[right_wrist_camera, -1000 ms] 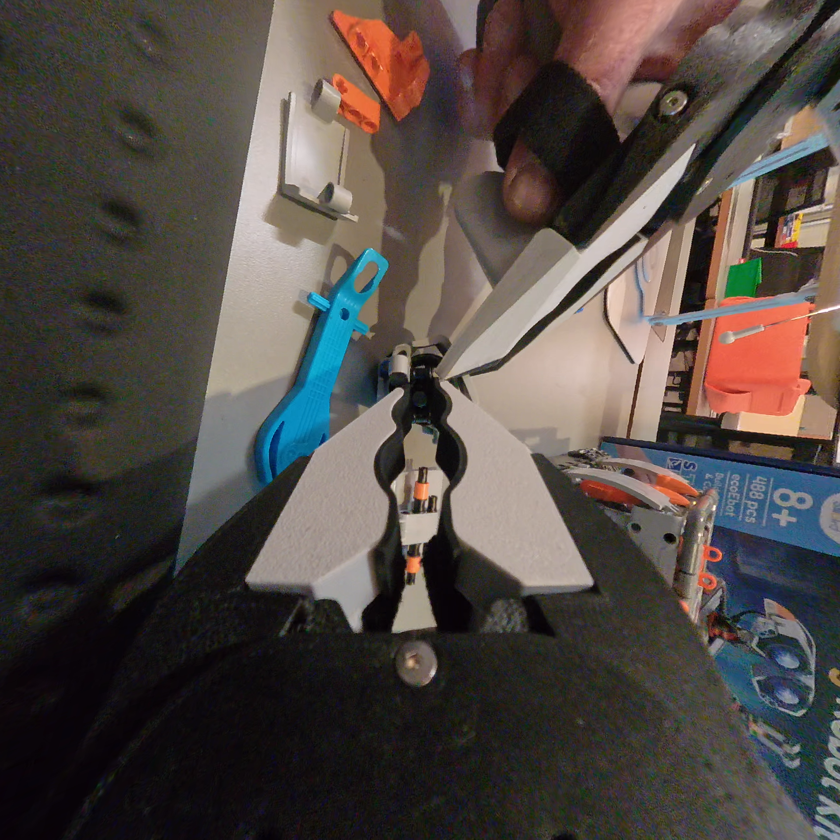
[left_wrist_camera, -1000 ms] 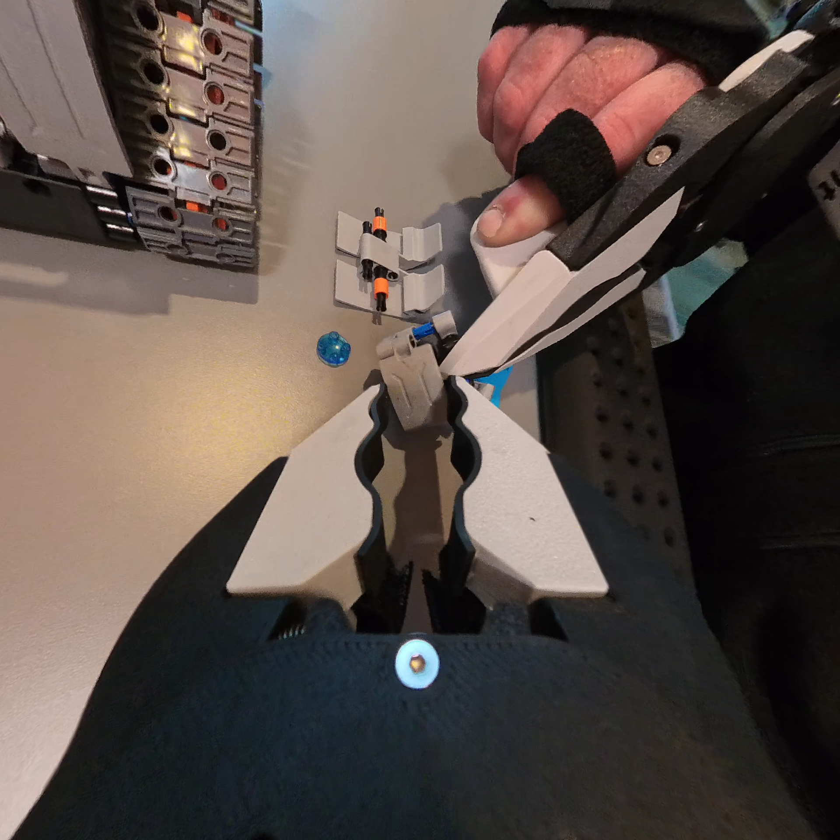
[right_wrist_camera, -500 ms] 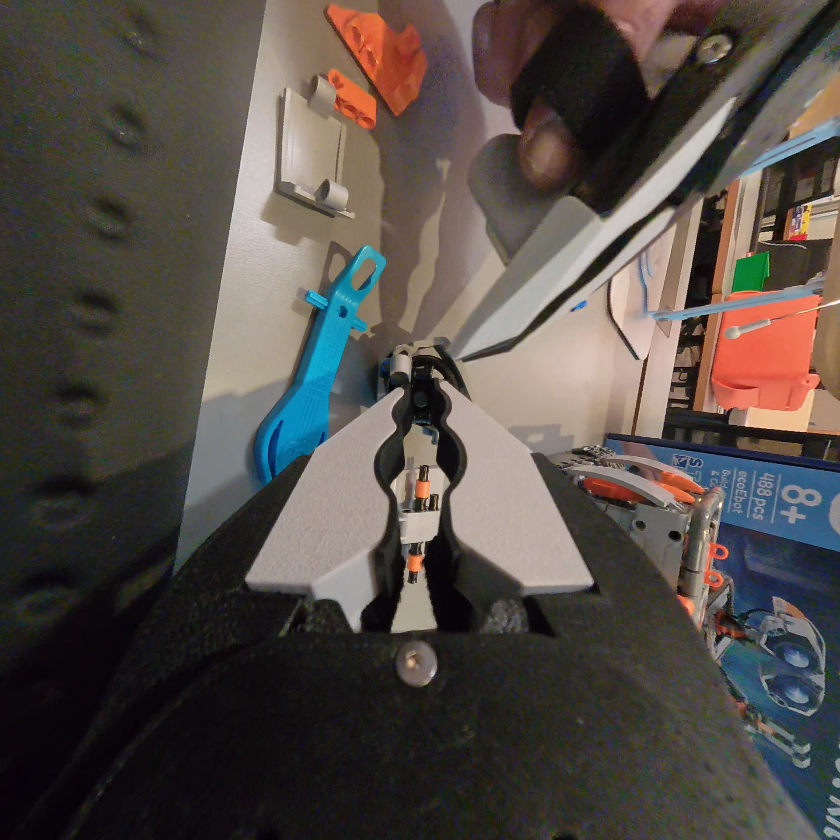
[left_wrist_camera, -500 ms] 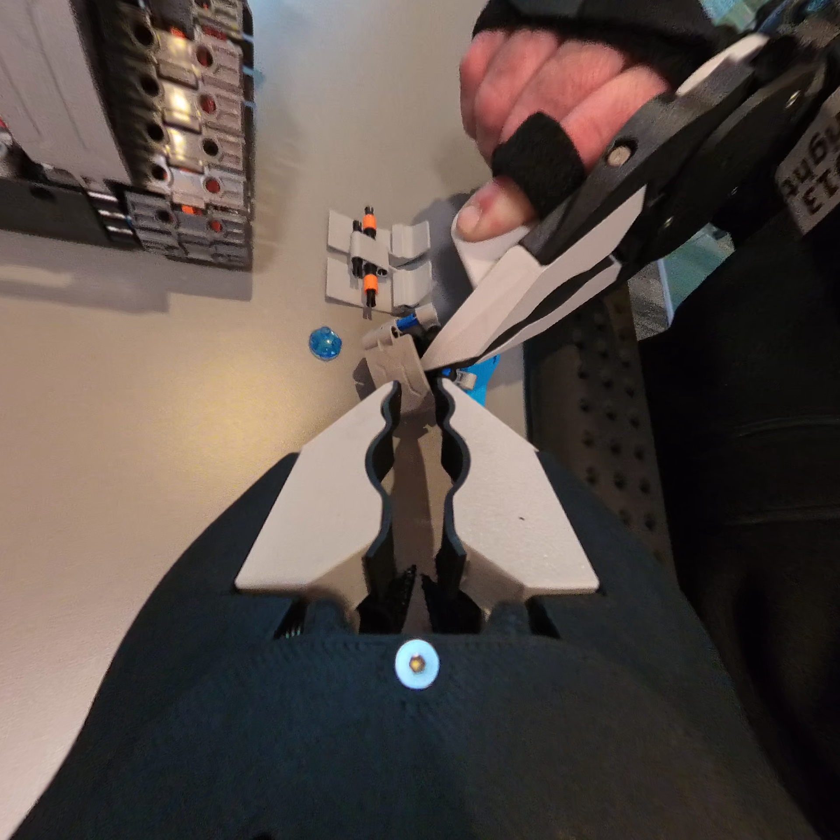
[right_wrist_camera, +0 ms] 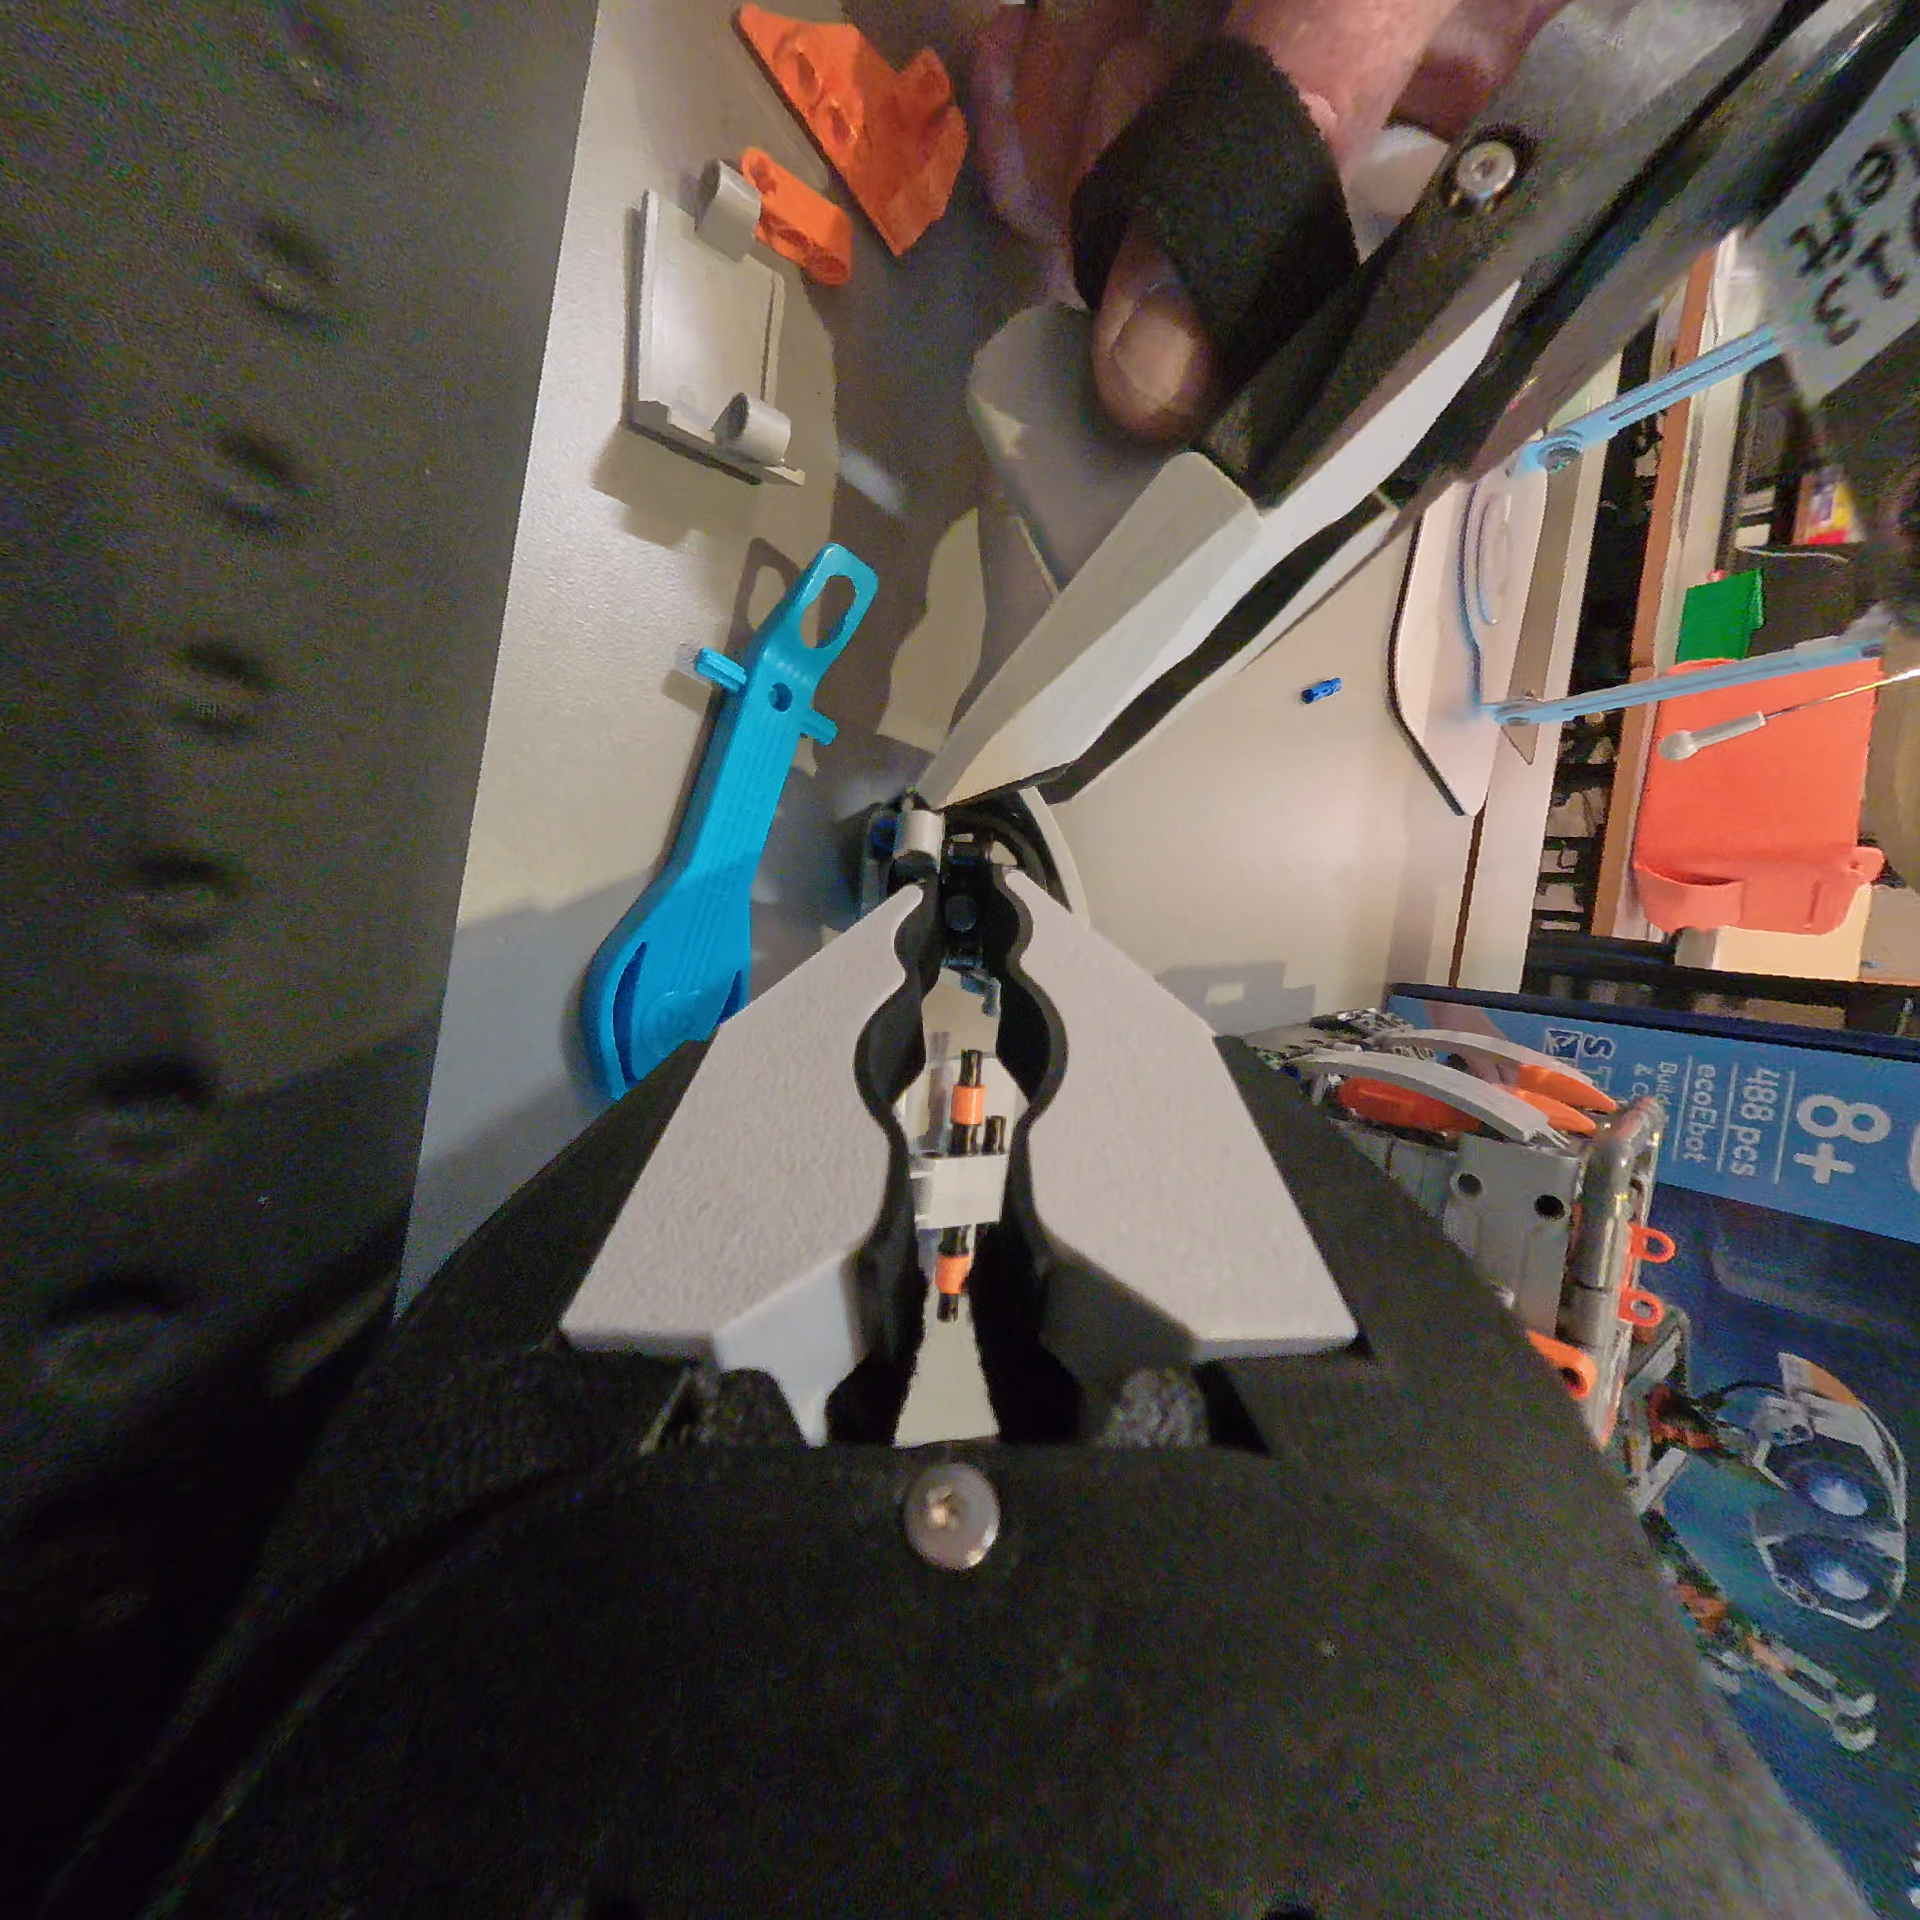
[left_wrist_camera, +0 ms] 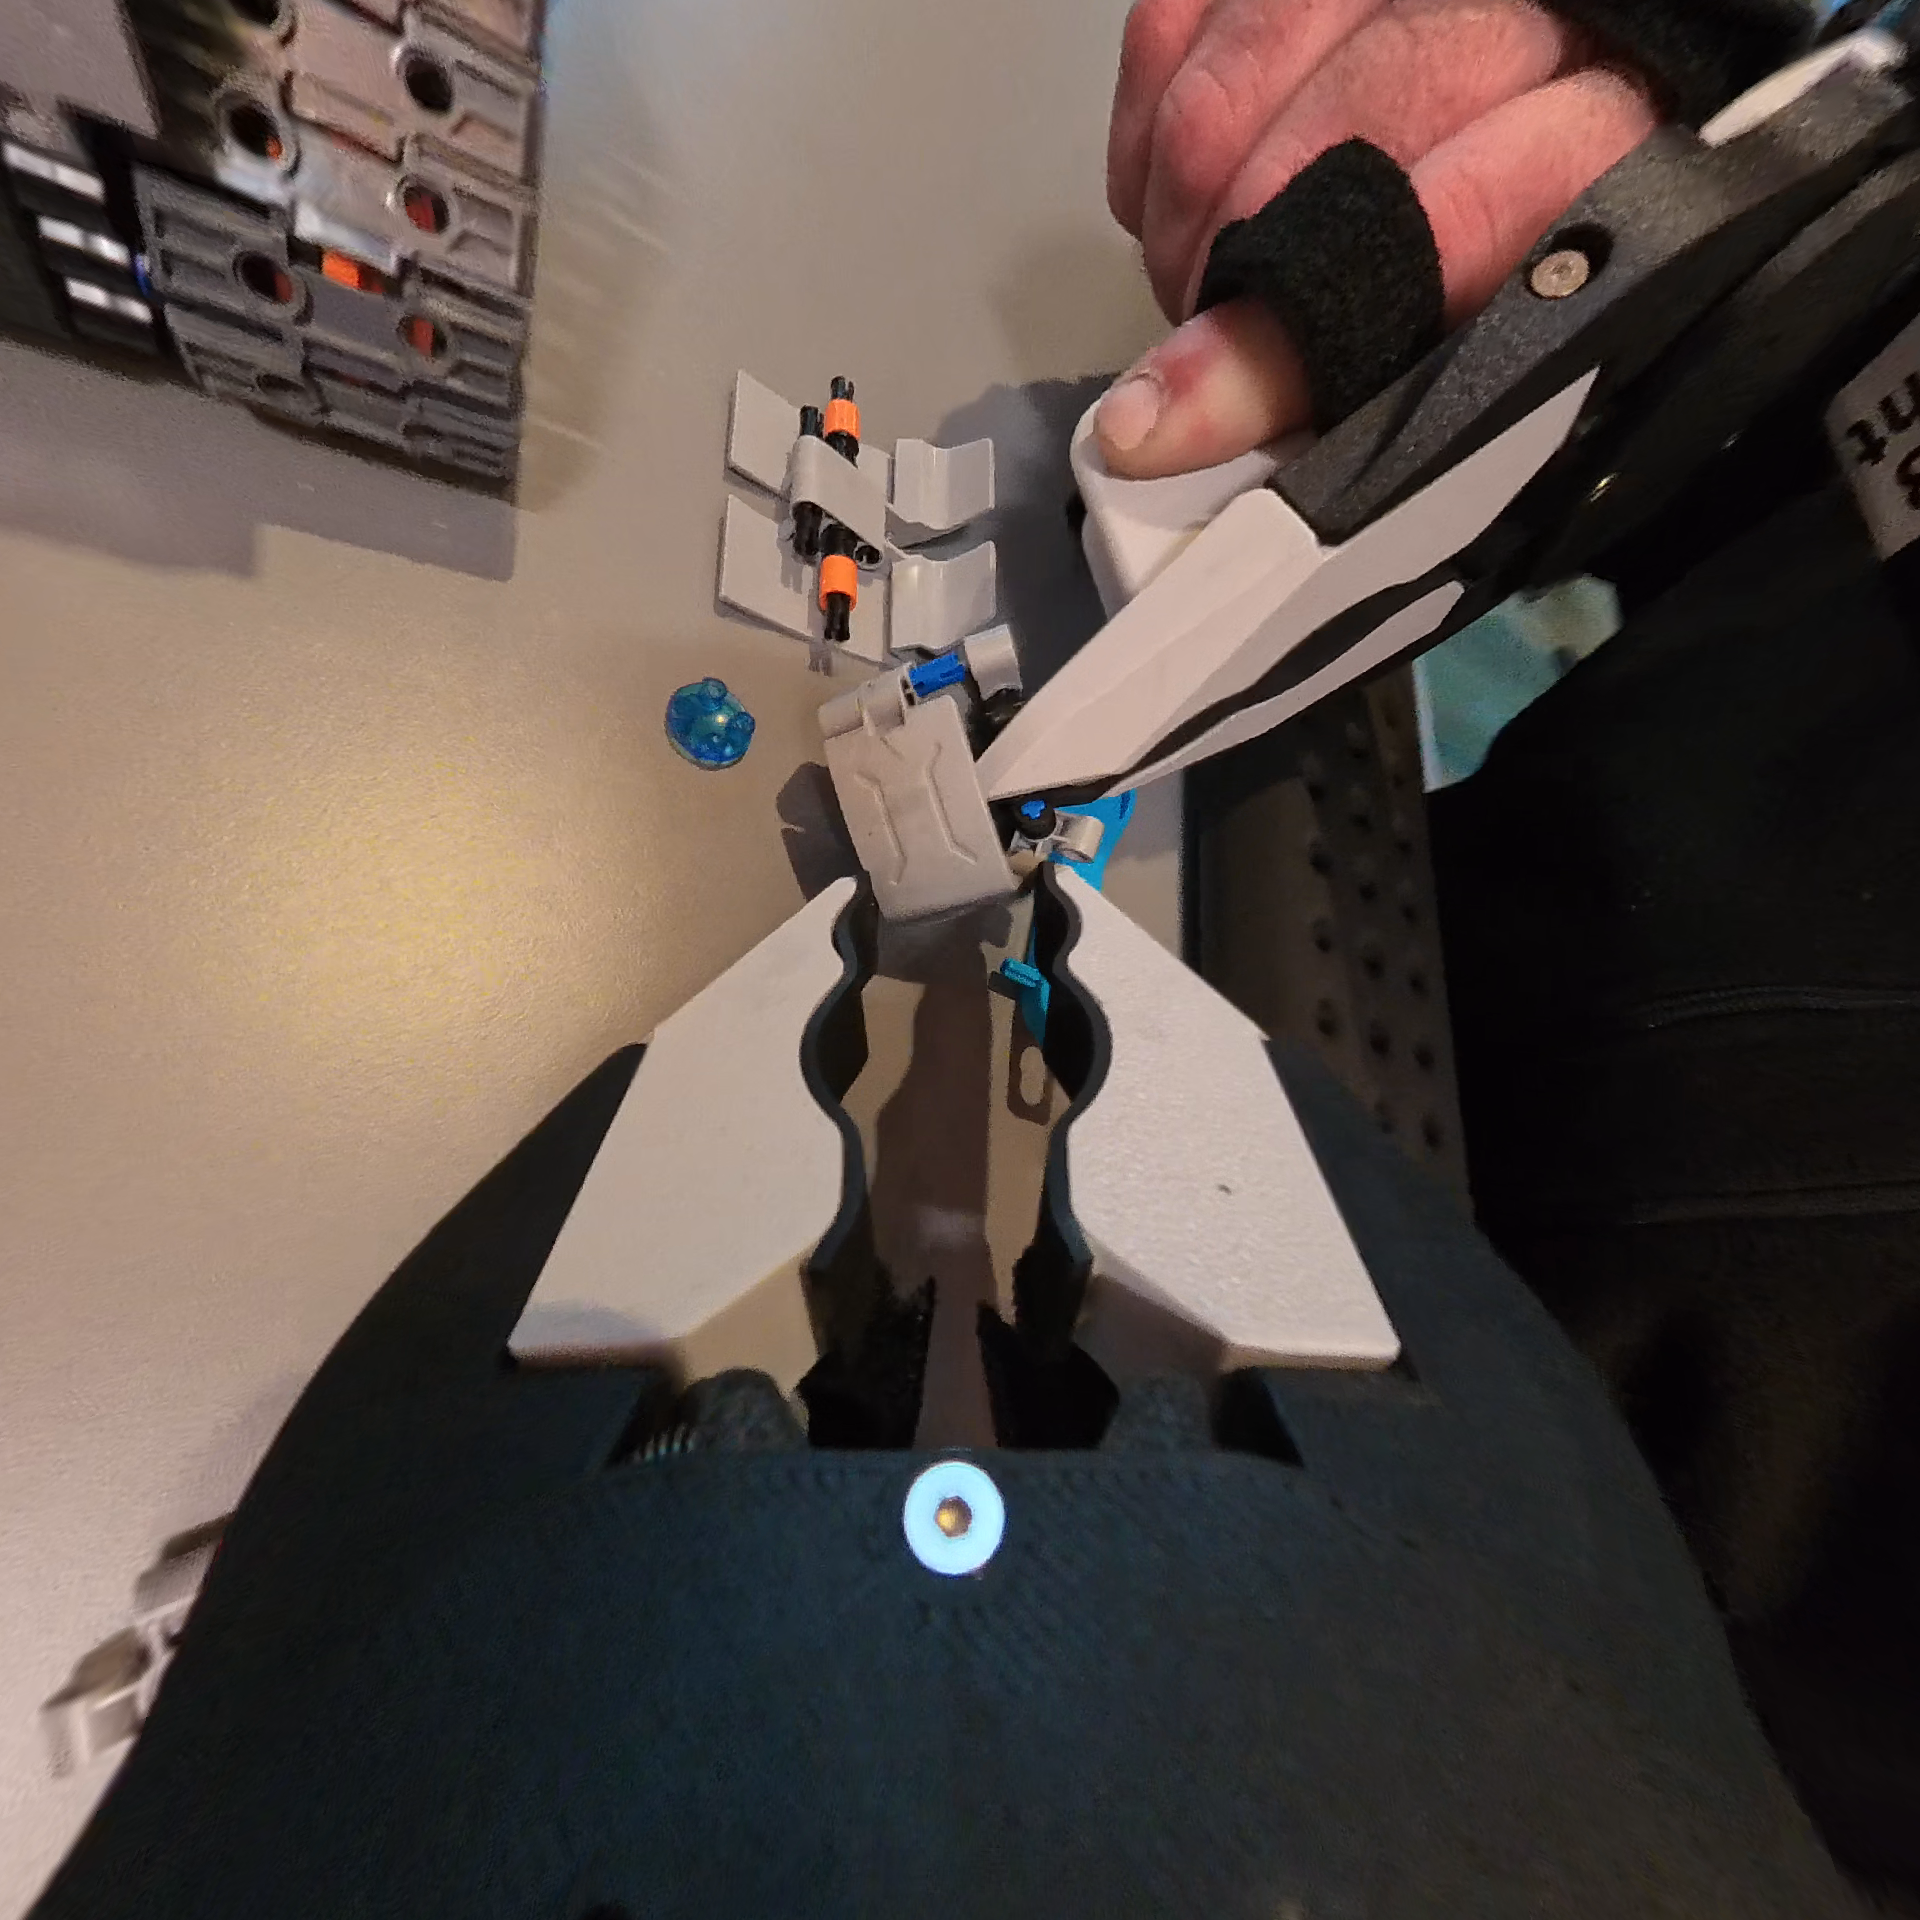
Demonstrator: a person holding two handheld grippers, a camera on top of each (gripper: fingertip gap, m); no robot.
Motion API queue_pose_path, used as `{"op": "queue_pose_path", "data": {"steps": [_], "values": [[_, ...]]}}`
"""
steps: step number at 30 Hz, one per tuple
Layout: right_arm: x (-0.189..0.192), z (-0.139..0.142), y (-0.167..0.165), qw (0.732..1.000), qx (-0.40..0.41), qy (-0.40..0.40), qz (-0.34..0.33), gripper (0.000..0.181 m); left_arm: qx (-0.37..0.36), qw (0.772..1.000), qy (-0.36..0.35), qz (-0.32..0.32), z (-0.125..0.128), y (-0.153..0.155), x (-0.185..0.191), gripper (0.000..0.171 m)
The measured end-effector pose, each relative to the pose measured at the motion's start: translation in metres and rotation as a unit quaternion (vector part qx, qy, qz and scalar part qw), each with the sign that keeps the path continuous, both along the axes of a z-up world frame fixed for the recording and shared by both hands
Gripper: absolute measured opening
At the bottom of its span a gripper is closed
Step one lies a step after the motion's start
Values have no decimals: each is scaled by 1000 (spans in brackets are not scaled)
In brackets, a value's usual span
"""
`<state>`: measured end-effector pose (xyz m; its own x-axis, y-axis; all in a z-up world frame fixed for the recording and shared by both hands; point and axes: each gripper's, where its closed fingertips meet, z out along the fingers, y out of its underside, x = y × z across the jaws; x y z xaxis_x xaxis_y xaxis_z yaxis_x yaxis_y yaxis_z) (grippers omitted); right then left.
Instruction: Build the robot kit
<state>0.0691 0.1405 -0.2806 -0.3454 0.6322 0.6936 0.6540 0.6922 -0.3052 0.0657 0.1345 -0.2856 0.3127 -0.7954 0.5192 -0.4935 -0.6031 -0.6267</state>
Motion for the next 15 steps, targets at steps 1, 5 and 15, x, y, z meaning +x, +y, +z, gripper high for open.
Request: {"op": "queue_pose_path", "data": {"steps": [1,5,15], "values": [[1,0,0,1000,-4,-1,-1,5,21,1000,12,-3,0,0,1,28],[1,0,-2,1000,-20,-3,-3,5,78,995,53,-15,0,-1,1,27],[1,-1,-1,993,-113,-8,-22,5,174,976,126,-24,-3,2,0,28]]}}
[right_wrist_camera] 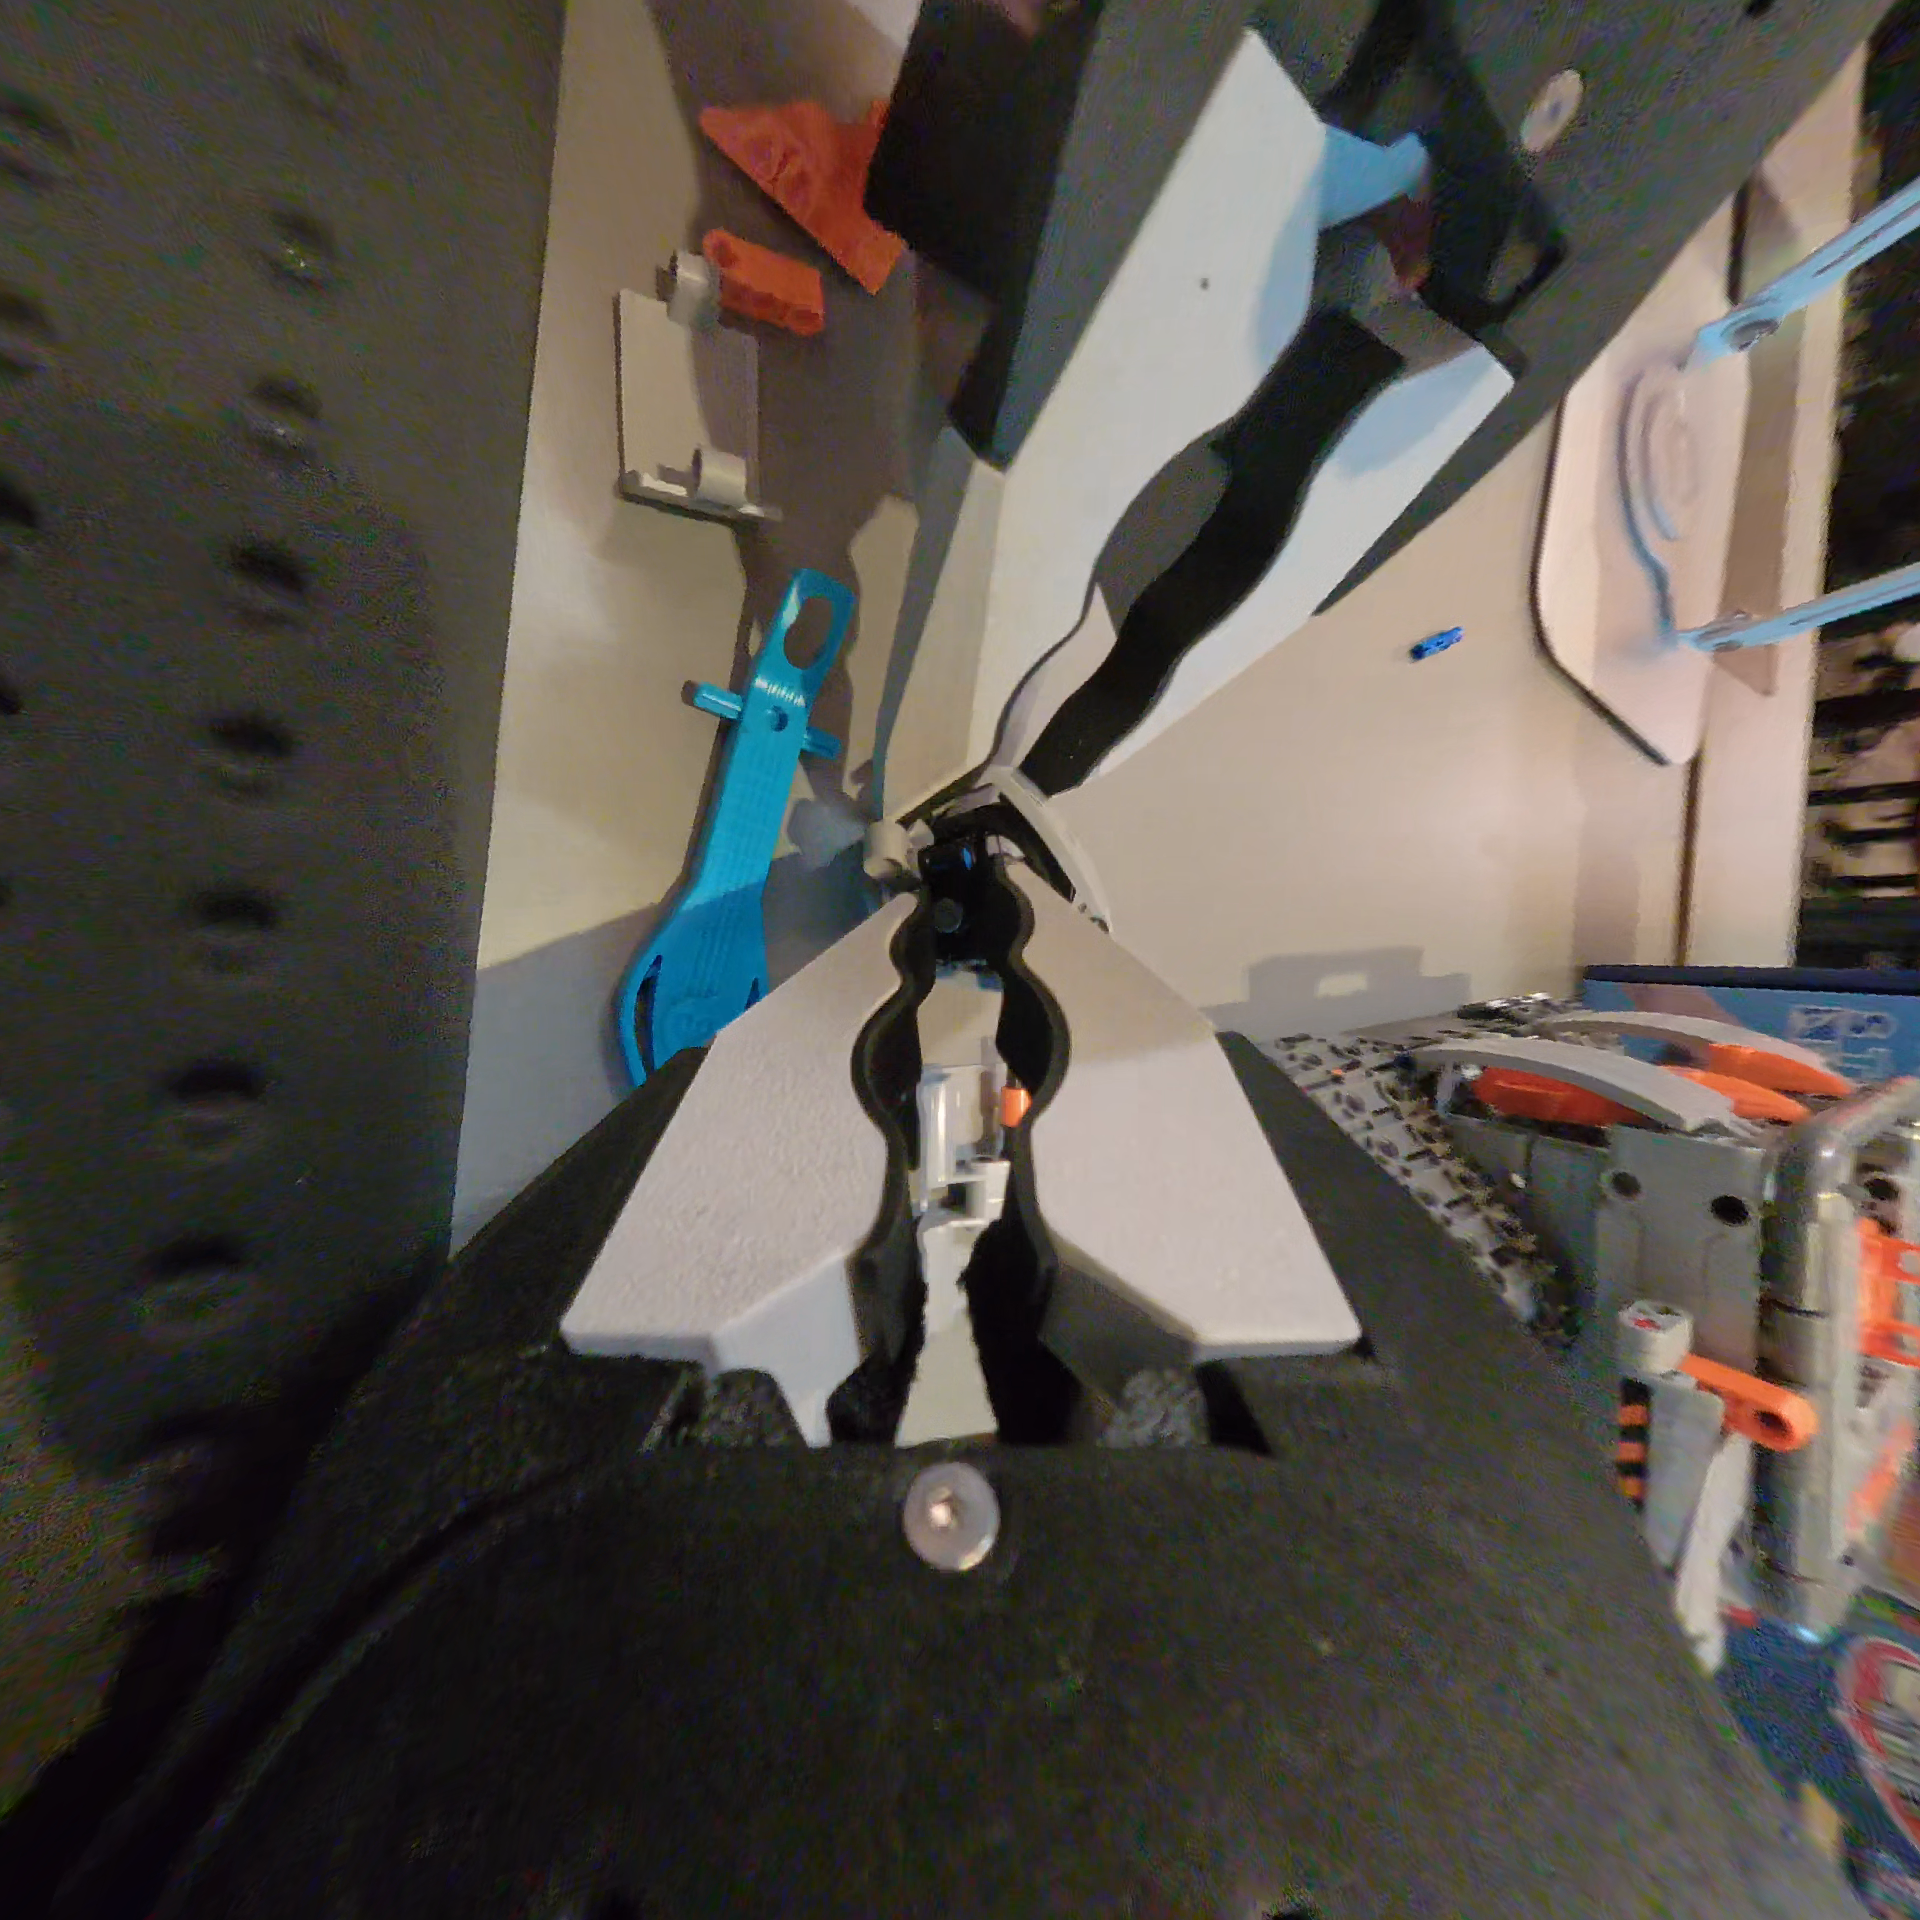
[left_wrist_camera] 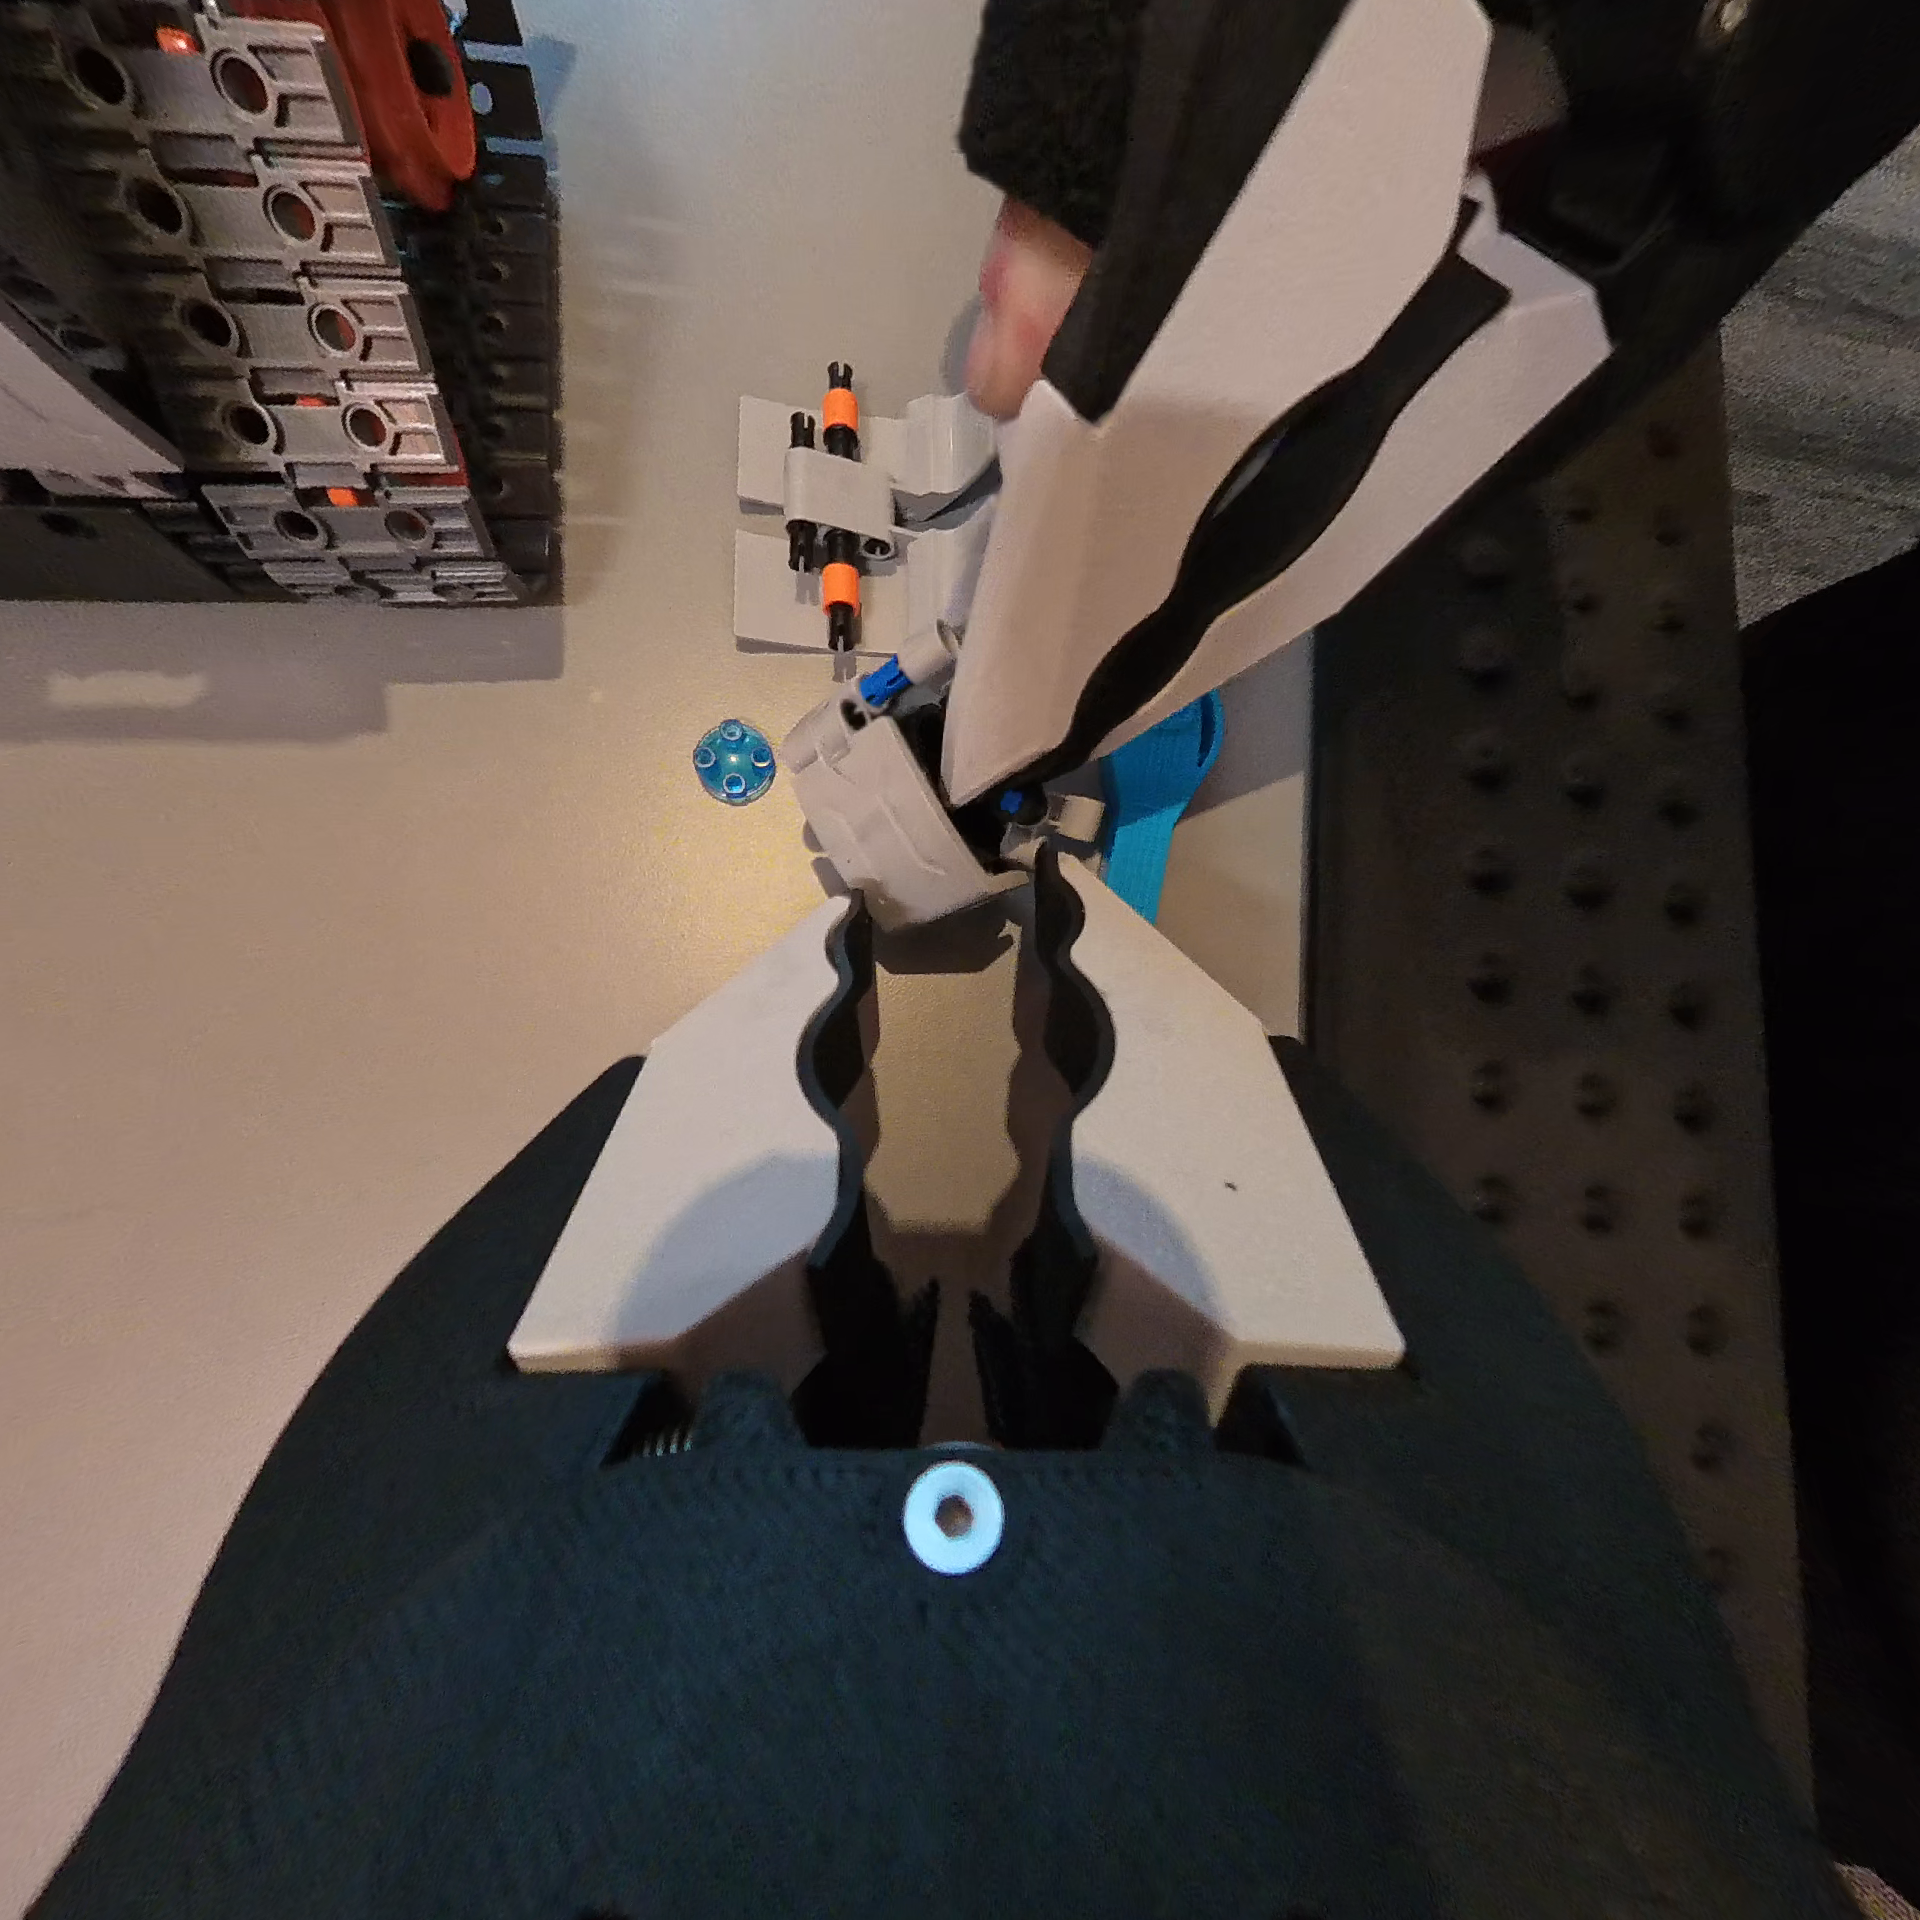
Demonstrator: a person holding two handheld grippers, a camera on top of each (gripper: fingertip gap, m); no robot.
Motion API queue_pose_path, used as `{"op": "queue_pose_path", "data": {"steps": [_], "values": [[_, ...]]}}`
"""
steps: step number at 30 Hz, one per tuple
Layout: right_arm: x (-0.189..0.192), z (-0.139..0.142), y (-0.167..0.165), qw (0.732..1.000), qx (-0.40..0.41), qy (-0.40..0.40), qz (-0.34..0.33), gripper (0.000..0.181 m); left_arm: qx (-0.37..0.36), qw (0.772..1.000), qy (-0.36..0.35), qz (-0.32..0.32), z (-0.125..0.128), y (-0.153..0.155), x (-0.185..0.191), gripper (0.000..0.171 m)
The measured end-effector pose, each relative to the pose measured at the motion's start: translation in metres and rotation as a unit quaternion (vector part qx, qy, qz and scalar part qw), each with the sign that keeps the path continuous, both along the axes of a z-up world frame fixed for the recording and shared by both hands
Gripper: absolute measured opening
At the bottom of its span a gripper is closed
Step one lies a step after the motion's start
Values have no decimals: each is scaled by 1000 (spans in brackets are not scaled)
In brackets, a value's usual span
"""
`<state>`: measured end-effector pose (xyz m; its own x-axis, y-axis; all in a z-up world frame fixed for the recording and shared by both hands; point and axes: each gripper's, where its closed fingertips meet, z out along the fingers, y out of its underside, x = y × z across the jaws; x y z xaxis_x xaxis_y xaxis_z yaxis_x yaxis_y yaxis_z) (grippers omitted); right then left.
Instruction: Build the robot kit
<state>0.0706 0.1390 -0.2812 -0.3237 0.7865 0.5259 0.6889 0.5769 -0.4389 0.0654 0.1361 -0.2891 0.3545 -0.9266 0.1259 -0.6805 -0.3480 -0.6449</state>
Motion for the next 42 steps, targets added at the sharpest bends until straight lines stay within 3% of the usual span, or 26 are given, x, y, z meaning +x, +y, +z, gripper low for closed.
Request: {"op": "queue_pose_path", "data": {"steps": [4,8,18,20,24,27,31,37,39,42], "values": [[-2,-1,1,998,-69,9,-5,6,-25,999,-19,6,-1,1,-1,29],[-3,2,7,993,-114,25,0,9,-113,989,-96,27,4,9,-2,29],[4,12,13,984,-177,20,-1,17,-197,974,-112,17,3,17,-6,26],[6,12,18,985,-174,18,-9,15,-213,969,-125,17,3,18,-7,13],[9,14,21,982,-186,30,-11,19,-194,972,-126,35,3,27,-11,27],[12,15,28,979,-198,33,-25,22,-141,984,-106,31,3,34,-11,51],[17,15,31,975,-214,32,-44,24,-68,994,-80,-2,2,33,-5,67],[16,13,32,974,-217,29,-55,24,-25,997,-64,-23,-2,33,4,55],[17,17,32,972,-225,37,-54,24,-4,997,-74,-28,7,33,5,55],[22,17,26,973,-226,31,-42,26,7,994,-111,-21,26,36,7,38]]}}
